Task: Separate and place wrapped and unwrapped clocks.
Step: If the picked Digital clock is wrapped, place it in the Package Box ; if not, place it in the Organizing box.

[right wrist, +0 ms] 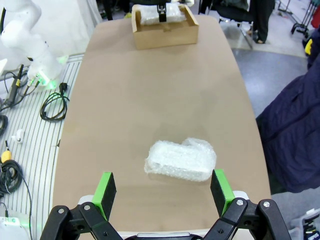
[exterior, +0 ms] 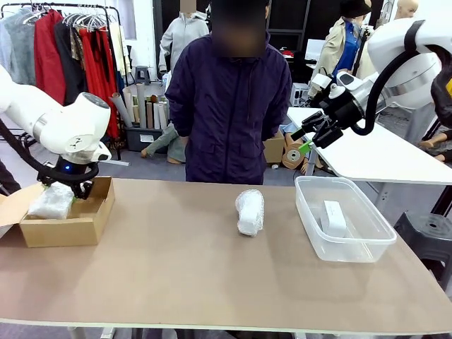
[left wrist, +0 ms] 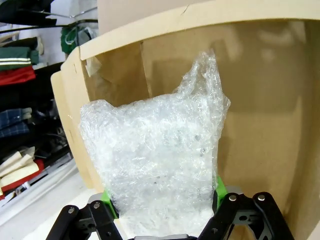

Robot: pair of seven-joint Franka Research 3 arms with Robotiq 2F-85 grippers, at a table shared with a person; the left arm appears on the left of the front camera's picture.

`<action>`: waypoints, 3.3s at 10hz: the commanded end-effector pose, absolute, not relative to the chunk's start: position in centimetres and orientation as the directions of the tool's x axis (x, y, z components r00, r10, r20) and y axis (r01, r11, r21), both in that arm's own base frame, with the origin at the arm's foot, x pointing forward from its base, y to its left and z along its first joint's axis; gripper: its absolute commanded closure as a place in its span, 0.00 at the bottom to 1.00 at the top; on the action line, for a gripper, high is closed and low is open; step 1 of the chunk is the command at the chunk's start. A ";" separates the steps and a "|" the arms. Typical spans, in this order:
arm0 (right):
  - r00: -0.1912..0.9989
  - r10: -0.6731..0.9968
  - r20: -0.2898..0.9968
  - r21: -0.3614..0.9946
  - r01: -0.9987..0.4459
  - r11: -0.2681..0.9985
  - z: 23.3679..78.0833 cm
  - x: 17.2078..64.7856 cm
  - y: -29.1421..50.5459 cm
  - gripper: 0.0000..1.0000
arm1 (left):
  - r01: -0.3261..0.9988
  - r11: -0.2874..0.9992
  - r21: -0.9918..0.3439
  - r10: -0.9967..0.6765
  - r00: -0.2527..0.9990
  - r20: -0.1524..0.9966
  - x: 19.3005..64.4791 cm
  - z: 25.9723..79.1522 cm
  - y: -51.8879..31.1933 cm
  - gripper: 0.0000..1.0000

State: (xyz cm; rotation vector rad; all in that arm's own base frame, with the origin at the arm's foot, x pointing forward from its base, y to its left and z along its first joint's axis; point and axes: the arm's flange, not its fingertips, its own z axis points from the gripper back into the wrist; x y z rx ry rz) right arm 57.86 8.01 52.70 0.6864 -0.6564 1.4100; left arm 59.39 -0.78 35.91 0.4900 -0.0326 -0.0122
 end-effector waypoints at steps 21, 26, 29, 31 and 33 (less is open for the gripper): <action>0.052 0.651 0.758 0.035 -0.999 0.038 52.9 57.7 8.0 0.00 | 0.004 0.866 0.500 0.005 1.000 -0.018 61.2 33.6 -0.2 0.00; 0.052 0.651 0.758 0.035 -0.999 0.038 52.9 57.7 8.0 0.00 | -0.014 0.865 0.501 0.008 1.000 0.014 60.9 34.8 -0.3 0.00; 0.052 0.651 0.758 0.035 -0.999 0.038 52.9 57.7 8.0 0.00 | 0.013 0.907 0.422 -0.028 0.999 0.030 59.9 37.5 -1.3 0.00; 0.052 0.651 0.758 0.035 -0.999 0.038 52.9 57.7 8.0 0.00 | 0.060 0.935 0.351 -0.075 0.997 0.030 59.2 39.0 -1.8 0.00; 0.052 0.651 0.758 0.035 -0.999 0.038 52.9 57.7 8.0 0.00 | 0.075 0.948 0.311 -0.098 0.993 0.059 58.7 40.1 -2.2 0.00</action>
